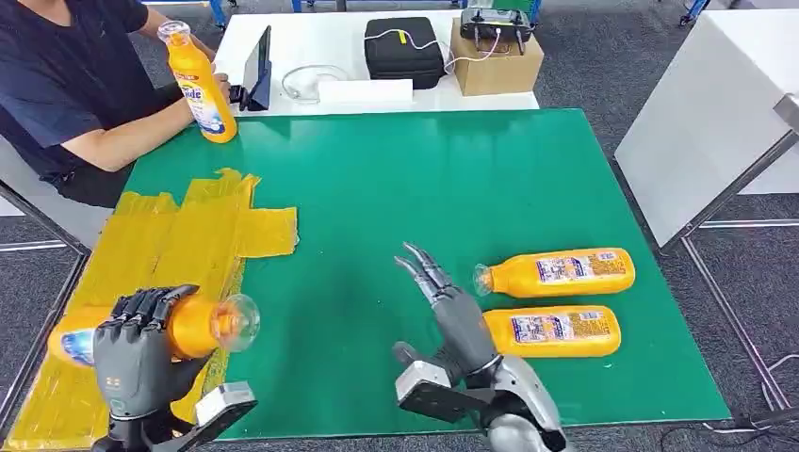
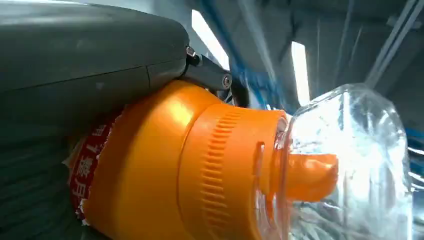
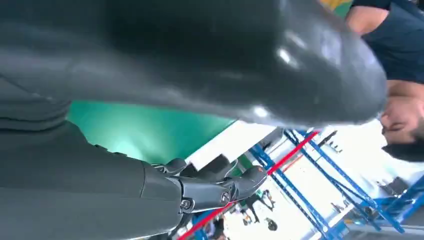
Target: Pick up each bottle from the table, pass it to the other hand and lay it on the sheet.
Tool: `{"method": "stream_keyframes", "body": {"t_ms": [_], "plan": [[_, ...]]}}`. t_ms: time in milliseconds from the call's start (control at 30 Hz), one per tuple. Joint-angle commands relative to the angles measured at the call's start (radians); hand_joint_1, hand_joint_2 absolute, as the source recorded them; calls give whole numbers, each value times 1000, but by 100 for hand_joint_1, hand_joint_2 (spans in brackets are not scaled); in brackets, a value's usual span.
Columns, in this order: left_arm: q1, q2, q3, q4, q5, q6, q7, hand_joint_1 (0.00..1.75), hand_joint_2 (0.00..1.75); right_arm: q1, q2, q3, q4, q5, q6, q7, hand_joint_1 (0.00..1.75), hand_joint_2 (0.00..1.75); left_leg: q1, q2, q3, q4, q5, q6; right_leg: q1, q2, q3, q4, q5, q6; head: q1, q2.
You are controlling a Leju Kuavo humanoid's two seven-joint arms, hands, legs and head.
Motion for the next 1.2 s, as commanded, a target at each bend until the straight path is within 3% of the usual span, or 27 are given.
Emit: {"method": "stream_keyframes", "body": {"t_ms": [33, 267, 400, 600, 633, 733, 767, 967, 1200], "plan": [[-197, 228, -203, 613, -323, 64, 398, 175, 175, -53, -212, -47, -40, -90, 113, -38, 0, 175, -2, -3, 6, -5, 2, 1, -2, -3, 6, -3, 1, -1, 0, 0], [-197, 203, -118, 681, -293, 64, 330, 175, 175, 6, -298, -46, -125, -84, 118, -43, 0, 175, 0, 0, 5, -2, -1, 1, 1, -2, 5, -2, -1, -1, 0, 0], [-215, 196, -87, 731, -268, 64, 279, 175, 175, 32, -371, -86, -167, -170, 171, -49, 0, 175, 1, -1, 6, -1, -2, 1, 1, -3, 6, -1, -2, -1, 0, 0], [-251, 193, -60, 856, -253, 58, 246, 169, 175, 40, -379, -143, -160, -170, 210, -43, 0, 175, 0, 1, 4, -1, -1, 1, 0, 0, 4, -1, -1, -1, 0, 0], [-260, 197, -63, 880, -243, 28, 227, 0, 175, 39, -378, -144, -151, -165, 214, -40, 0, 175, 0, 1, 5, -1, -1, 1, 0, 0, 6, -2, -1, -2, 0, 0], [-261, 202, -63, 888, -245, 24, 226, 0, 175, 40, -378, -146, -144, -165, 214, -40, 0, 175, -1, 1, 4, -1, -1, 1, -1, 0, 4, -1, 0, -1, 0, 0], [-261, 202, -63, 888, -245, 24, 226, 0, 0, 40, -378, -146, -144, -165, 214, -40, 0, 175, 0, 1, 6, -2, -1, 1, 0, 0, 6, -2, 0, -2, 0, 0], [-243, 195, -44, 853, -99, -75, 133, 0, 0, 131, -342, -219, -104, -89, 164, -23, 0, 175, 1, -2, 11, -2, 0, 1, 1, -2, 14, -3, -1, -2, 0, 0], [-202, 178, 19, 686, 203, -295, -43, 0, 0, 176, -345, -278, -70, -32, 158, 1, 0, 175, 1, -1, 13, -2, -2, 2, 1, -2, 17, -3, -1, -1, 0, 0]]}}
